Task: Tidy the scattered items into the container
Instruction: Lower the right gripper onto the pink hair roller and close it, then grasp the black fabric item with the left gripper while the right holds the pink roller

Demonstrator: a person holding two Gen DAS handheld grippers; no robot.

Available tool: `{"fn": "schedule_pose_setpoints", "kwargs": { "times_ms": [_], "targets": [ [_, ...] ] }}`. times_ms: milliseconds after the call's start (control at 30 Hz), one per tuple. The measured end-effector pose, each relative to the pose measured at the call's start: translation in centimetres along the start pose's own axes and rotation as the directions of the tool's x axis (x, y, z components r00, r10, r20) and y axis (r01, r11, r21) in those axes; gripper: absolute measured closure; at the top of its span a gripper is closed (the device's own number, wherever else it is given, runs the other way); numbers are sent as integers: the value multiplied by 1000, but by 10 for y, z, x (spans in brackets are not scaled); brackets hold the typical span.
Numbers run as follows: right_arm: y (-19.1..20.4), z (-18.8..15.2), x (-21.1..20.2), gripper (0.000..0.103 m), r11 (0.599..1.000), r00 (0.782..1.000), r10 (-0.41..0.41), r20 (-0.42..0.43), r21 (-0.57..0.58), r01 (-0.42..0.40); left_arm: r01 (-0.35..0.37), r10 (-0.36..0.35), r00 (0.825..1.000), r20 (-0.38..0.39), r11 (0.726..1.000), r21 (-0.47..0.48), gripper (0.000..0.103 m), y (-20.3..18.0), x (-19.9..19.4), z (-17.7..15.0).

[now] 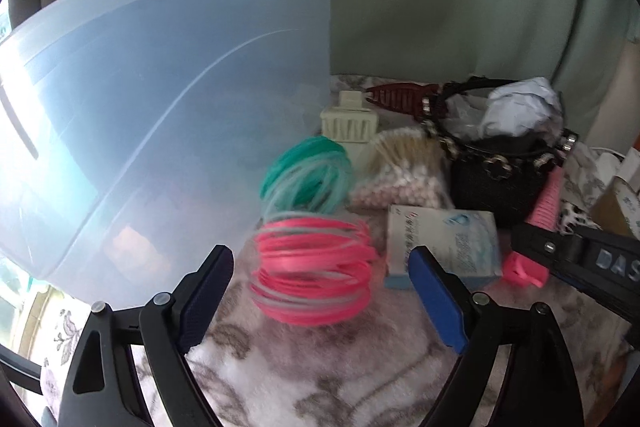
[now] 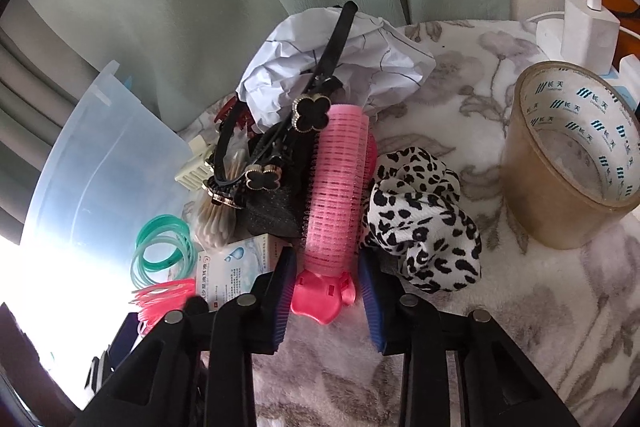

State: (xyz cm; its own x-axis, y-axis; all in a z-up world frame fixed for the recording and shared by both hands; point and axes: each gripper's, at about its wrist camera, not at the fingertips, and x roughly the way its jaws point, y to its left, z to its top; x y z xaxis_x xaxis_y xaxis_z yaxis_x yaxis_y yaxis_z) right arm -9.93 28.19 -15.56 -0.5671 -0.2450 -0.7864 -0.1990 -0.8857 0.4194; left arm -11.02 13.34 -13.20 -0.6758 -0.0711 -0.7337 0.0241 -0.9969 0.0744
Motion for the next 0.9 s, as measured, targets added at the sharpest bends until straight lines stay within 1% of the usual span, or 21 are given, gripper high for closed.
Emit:
{"fn": "schedule_pose_setpoints", "kwargs": {
  "times_ms": [33, 100, 133, 167, 200, 233, 400, 467, 633, 733, 833, 867, 900],
  "targets": [
    [0, -1, 1, 69, 1000, 1000, 1, 0, -1, -1, -13, 13, 1000, 4, 1000, -6, 13, 2, 1, 1],
    [0, -4, 3, 69, 1000, 1000, 3, -1, 1, -3, -8, 8, 1000, 17, 1000, -14, 14, 4, 0, 1],
    [1, -5, 4, 69, 1000, 1000, 5, -1, 4, -5, -5, 5, 1000, 25, 1000, -5, 15, 4, 0, 1],
    [1, -6, 4, 69, 1000, 1000, 4, 0, 4, -4, -1, 0, 1000, 28, 1000, 5, 19, 4, 1, 1],
    [2, -8, 5, 69, 1000, 1000, 3, 0, 3, -3, 8, -8, 1000, 24, 1000, 11, 33, 4, 2, 3],
    [3, -9, 5, 69, 1000, 1000, 2, 1, 2, -2, 16, -17, 1000, 20, 1000, 16, 42, 4, 4, 4],
    [6, -16, 6, 70, 1000, 1000, -2, 1, 3, 2, 43, -43, 999, 19, 999, -14, 44, 13, 7, 8],
    [8, -20, 3, 72, 1000, 1000, -7, 5, 3, 7, 56, -56, 998, 20, 998, -11, 45, 12, 4, 7],
    [9, -34, -8, 73, 1000, 1000, 13, 11, 25, -14, 104, -104, 994, 13, 995, -4, 46, 13, -6, 6],
    [9, -43, -18, 73, 999, 1000, 21, 18, 42, -22, 132, -132, 991, 6, 991, -18, 46, 19, -15, 5],
    [8, -52, -38, 73, 998, 999, 19, 35, 59, -21, 152, -152, 988, 13, 988, -31, 46, 27, -26, 4],
    [-7, -55, -61, 74, 998, 999, 22, 42, 63, -25, 158, -157, 987, 16, 987, -35, 46, 29, -30, 3],
    [-3, -44, -80, 74, 998, 998, 23, 50, 65, -26, 164, -163, 986, 22, 986, -37, 46, 31, -36, 4]
  ]
}}
